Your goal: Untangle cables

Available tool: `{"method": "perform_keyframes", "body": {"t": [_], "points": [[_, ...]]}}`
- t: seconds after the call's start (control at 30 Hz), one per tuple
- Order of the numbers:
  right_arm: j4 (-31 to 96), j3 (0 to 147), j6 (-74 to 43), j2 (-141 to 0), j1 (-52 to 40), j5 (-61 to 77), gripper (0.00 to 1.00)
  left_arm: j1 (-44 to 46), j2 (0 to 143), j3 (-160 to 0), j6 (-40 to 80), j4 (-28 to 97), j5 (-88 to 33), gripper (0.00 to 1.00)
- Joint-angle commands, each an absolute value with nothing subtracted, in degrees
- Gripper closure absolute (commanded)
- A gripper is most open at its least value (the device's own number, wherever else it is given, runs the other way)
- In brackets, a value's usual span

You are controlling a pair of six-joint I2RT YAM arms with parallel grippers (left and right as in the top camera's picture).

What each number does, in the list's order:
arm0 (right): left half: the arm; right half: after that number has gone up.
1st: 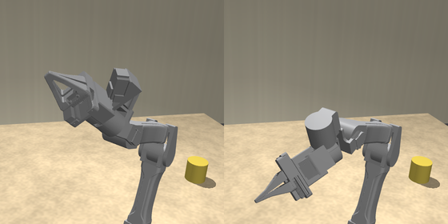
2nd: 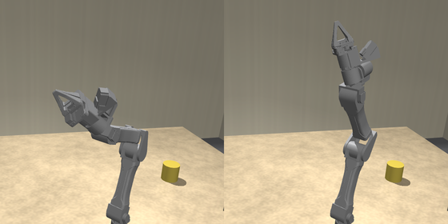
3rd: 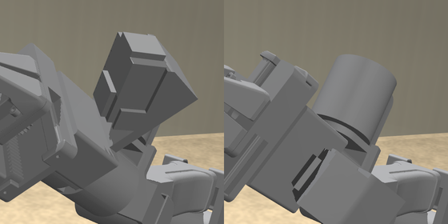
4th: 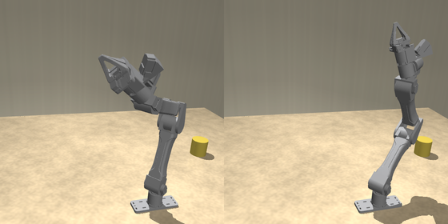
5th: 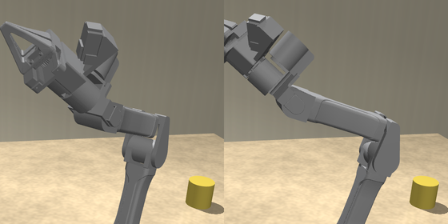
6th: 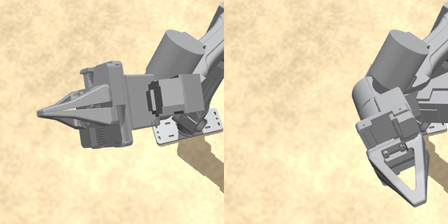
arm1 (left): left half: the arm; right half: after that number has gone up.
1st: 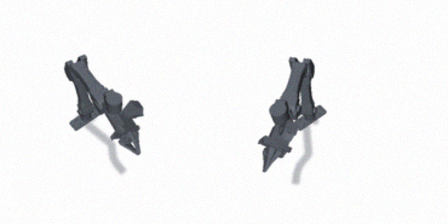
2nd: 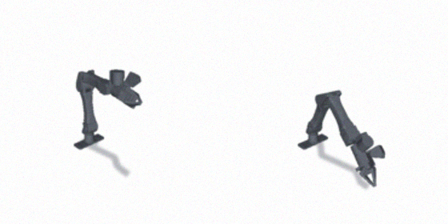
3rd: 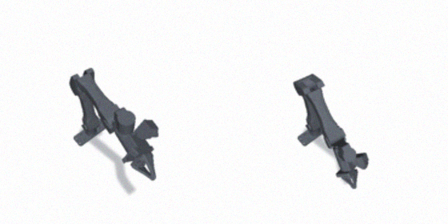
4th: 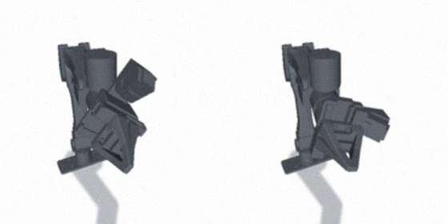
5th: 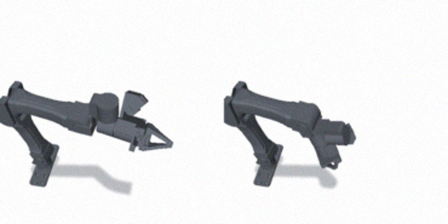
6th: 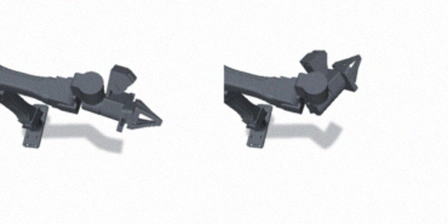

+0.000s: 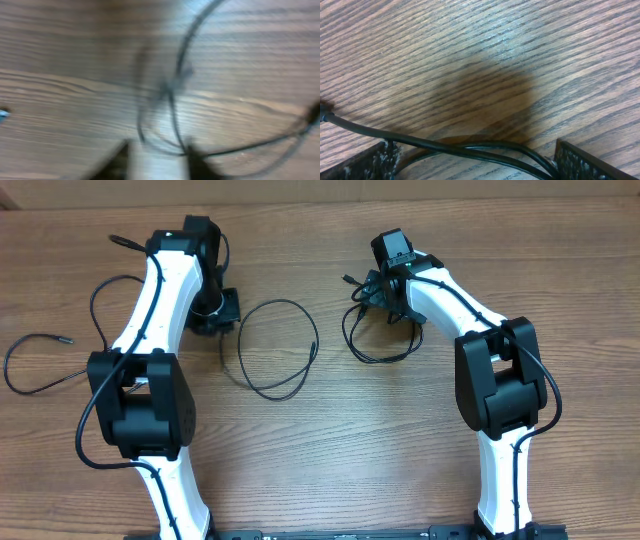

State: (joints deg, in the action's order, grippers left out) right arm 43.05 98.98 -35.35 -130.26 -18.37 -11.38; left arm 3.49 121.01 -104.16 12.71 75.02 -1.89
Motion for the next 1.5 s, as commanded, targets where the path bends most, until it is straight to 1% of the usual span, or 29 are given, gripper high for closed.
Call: {"method": "perform_keyframes", "body": {"t": [0.0,0.07,0.1,0.2,0.23,0.27,0.3,0.33,0.37,0.4,0.5,0.63,0.73,0.77,0.8,0.83,0.97,1.1,1.17,1.27,1.37,1.47], "points": [[42.87,98.48,-35.59,-131.39,-18.39,-11.44,0.00,4.27,121.60,-103.90,8.73,77.30,-7.99,0.40],[42.89,98.48,-35.59,-131.39,-18.39,-11.44,0.00,4.43,121.60,-103.88,7.49,79.24,-10.00,0.33],[42.87,98.48,-35.59,-131.39,-18.39,-11.44,0.00,4.54,121.60,-103.88,7.46,80.03,-10.90,0.33],[42.87,98.48,-35.62,-131.39,-18.39,-11.44,0.00,5.61,121.60,-103.83,8.60,82.89,-13.52,0.38],[42.89,98.48,-35.59,-131.39,-18.39,-11.44,0.00,6.13,121.60,-103.72,10.55,83.05,-13.28,0.43],[42.87,98.48,-35.59,-131.39,-18.39,-11.44,0.00,6.85,121.60,-103.48,14.09,82.98,-12.99,0.54],[42.87,98.48,-35.59,-131.39,-18.39,-11.44,0.00,7.57,121.60,-102.89,18.11,82.61,-12.91,0.72],[42.87,98.48,-35.59,-131.39,-18.39,-11.44,0.00,7.92,121.60,-102.48,20.18,82.30,-12.91,0.75],[42.87,98.48,-35.59,-131.39,-18.39,-11.44,0.00,8.93,121.60,-101.08,25.08,81.54,-12.78,0.80],[42.87,98.48,-35.62,-131.39,-18.39,-11.44,0.00,9.37,121.60,-100.05,27.59,80.47,-12.29,0.82],[42.87,98.48,-35.59,-131.39,-18.39,-11.44,0.00,10.52,121.60,-96.51,36.82,78.06,-8.03,0.80],[42.87,98.48,-35.59,-131.39,-18.39,-11.44,0.00,10.33,121.60,-91.33,53.84,77.54,-1.43,0.77],[42.87,98.48,-35.59,-131.39,-18.39,-11.44,0.00,9.21,121.60,-89.14,60.55,77.03,1.45,0.73],[42.87,98.48,-35.59,-131.39,-18.39,-11.44,0.00,8.95,121.60,-88.75,62.11,76.82,1.74,0.72],[42.87,98.48,-35.59,-131.39,-18.39,-11.44,0.00,8.80,121.60,-87.29,64.42,75.02,1.85,0.66],[42.87,98.48,-35.59,-131.39,-18.39,-11.44,0.00,8.80,121.60,-86.26,65.36,73.63,1.56,0.63],[42.87,98.48,-35.59,-131.39,-18.39,-11.44,0.00,9.54,121.60,-82.41,65.80,66.57,-1.63,0.64],[42.87,98.48,-35.62,-131.39,-18.39,-11.44,0.00,9.56,121.60,-81.80,65.80,65.25,-2.59,0.64],[42.87,98.48,-35.59,-131.39,-18.39,-11.44,0.00,9.56,121.60,-81.82,64.16,65.45,-3.01,0.69],[42.87,98.48,-35.59,-131.39,-18.39,-11.44,0.00,8.58,121.25,-83.18,63.00,67.61,-4.84,0.81],[42.87,98.48,-35.59,-131.39,-18.39,-11.44,0.00,7.11,120.29,-85.41,63.00,69.23,-6.00,0.82],[42.87,98.48,-35.59,-131.39,-18.39,-11.44,0.00,6.76,119.55,-85.78,62.76,69.14,-5.98,0.79]]}}
